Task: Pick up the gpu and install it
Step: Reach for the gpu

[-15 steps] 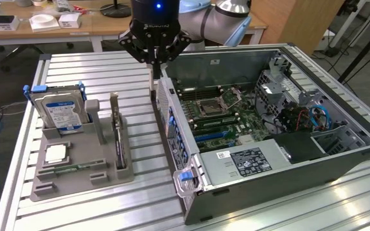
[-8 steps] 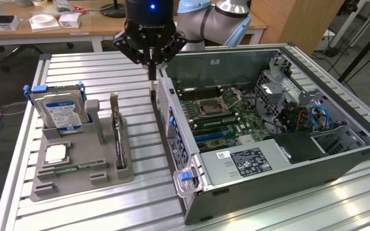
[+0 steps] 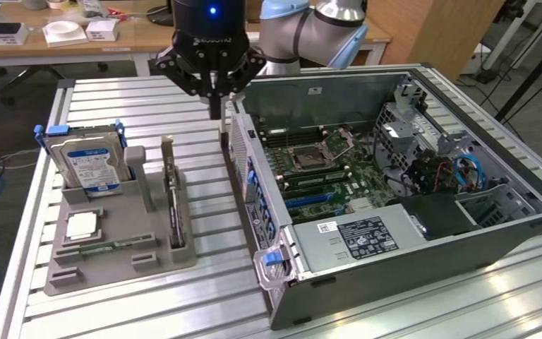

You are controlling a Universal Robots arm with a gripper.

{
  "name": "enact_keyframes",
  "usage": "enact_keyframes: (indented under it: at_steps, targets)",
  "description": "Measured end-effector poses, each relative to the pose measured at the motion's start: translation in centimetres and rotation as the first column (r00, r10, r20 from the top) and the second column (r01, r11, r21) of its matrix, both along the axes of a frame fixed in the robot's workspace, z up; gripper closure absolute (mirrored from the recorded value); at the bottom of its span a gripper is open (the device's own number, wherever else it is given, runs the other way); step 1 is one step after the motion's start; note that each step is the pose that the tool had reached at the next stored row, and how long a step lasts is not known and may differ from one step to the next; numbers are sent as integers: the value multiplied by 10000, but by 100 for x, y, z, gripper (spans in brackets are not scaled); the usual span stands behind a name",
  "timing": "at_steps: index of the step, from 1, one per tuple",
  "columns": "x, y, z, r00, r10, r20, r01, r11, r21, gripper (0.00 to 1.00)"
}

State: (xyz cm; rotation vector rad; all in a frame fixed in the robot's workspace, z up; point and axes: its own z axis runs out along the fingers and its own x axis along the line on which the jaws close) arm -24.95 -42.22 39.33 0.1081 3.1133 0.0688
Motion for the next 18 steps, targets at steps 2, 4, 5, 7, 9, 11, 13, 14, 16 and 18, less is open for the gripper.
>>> enact_keyframes:
  at_steps: [2, 4, 5, 7, 9, 11, 13, 14, 16, 18]
  targets:
    - [-27, -6, 0, 10000, 0, 0, 0, 10000, 0, 89]
    - [-53, -12, 0, 10000, 0, 0, 0, 10000, 0, 89]
    - [-68, -15, 0, 10000, 0, -1, 0, 10000, 0, 89]
    - [-95, -21, 0, 10000, 0, 0, 0, 10000, 0, 89]
    - [-121, -27, 0, 10000, 0, 0, 0, 10000, 1, 89]
    - [-149, -33, 0, 10000, 1, -1, -1, 10000, 0, 89]
    - [-176, -38, 0, 10000, 0, 0, 0, 10000, 0, 89]
    - [-189, -41, 0, 10000, 0, 0, 0, 10000, 0, 89]
    - [-213, -47, 0, 10000, 1, 0, -1, 10000, 1, 89]
    - [-240, -53, 0, 10000, 1, 0, -1, 10000, 1, 89]
